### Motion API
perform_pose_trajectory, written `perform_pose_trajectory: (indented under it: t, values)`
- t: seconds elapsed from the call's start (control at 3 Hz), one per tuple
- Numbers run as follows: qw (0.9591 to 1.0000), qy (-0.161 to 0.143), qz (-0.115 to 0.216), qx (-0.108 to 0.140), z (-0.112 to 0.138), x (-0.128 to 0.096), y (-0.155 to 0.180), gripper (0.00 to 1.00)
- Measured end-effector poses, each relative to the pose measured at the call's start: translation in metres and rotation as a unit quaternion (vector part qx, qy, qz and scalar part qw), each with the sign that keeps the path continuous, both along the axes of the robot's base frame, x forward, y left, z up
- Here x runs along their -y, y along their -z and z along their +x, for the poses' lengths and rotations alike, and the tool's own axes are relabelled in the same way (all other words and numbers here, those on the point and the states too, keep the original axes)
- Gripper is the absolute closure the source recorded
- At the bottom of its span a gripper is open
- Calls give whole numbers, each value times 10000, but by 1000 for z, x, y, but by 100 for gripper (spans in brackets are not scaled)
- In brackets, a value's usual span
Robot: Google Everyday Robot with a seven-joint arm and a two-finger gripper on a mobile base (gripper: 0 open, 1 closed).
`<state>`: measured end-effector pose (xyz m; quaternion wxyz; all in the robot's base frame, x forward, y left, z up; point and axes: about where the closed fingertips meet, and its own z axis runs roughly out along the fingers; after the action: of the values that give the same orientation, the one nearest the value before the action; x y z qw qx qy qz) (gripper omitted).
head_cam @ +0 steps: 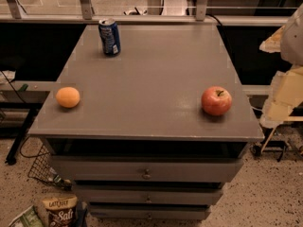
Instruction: Move apple near pepsi can
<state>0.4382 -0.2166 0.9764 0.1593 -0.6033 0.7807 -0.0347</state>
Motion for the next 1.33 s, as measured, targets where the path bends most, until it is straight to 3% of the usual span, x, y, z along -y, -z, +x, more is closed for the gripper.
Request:
perform_pose_trajectory:
  t: [0.33, 0.67, 1.33]
  values:
    - [10000, 0, 0, 1, 0, 0, 0, 0]
    - [9999, 39, 165, -11, 16, 0, 11, 0]
    - [9968, 216, 771, -87, 72, 10, 56, 0]
